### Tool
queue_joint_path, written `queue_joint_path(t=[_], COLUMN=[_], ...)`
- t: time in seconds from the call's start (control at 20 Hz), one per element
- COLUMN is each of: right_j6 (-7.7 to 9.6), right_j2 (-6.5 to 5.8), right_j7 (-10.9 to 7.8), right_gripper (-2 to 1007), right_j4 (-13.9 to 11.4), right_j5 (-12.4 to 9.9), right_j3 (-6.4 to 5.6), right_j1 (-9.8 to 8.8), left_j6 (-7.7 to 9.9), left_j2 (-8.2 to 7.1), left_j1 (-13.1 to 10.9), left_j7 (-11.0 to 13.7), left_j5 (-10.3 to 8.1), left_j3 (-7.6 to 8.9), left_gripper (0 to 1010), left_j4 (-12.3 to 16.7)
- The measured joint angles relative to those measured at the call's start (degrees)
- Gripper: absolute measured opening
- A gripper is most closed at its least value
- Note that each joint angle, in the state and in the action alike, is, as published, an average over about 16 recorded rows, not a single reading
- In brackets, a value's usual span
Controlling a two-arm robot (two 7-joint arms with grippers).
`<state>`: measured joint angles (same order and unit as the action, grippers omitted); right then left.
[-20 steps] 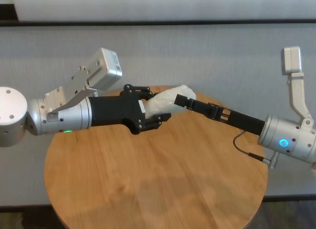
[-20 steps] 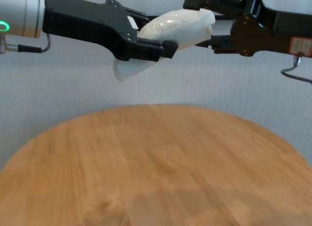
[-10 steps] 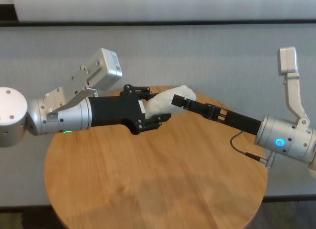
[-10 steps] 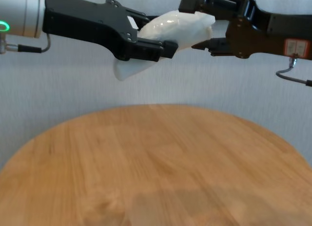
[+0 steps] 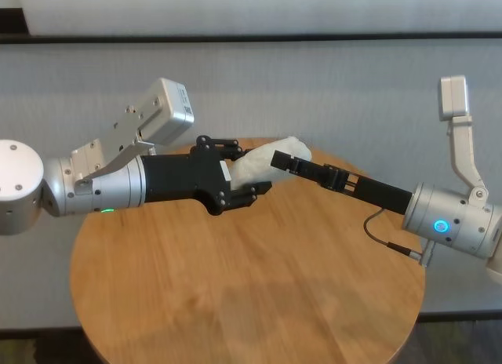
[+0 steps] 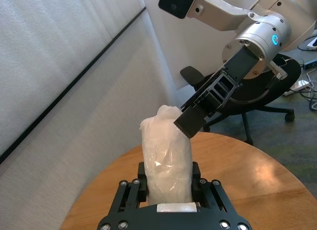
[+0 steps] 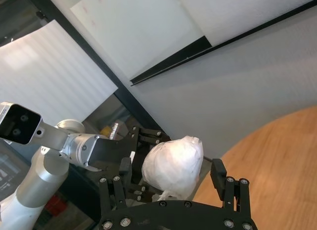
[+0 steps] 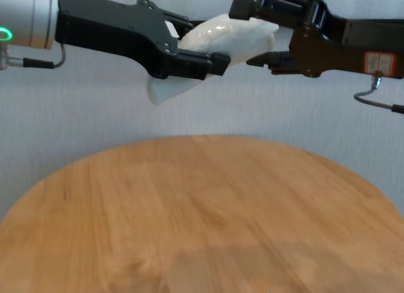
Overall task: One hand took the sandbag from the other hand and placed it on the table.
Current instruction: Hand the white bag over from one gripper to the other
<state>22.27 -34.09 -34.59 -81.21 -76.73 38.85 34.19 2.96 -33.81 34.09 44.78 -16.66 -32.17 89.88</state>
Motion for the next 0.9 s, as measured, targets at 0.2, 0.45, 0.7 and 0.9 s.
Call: queue_joint_path(t=[0.2,0.45,0.7,0.9], right_j6=[-0.18,-0.36,-0.52,-0.59], right_j2=[-0.03,-0.04,-0.01,0.03], right_j7=[0.38,0.79,1.5,1.98], right_gripper=[1001,1001,1001,1001], right_j4=[0.22,0.49,0.72,0.87], right_j5=[-0.27,-0.68,-1.26,-1.7], right_j3=[0.52,1.18,1.75,2.05], right_j1=[0.37,0.81,1.2,1.41], left_j6=[0.0,0.0,0.0,0.0], left_j2=[0.0,0.0,0.0,0.0], left_j1=[0.0,0.0,0.0,0.0], left_j7=[0.0,0.0,0.0,0.0], left_j5=[0.0,0.0,0.0,0.0], left_j3=[0.0,0.0,0.0,0.0], left_gripper=[515,515,515,515], left_j4=[0.0,0.0,0.0,0.0])
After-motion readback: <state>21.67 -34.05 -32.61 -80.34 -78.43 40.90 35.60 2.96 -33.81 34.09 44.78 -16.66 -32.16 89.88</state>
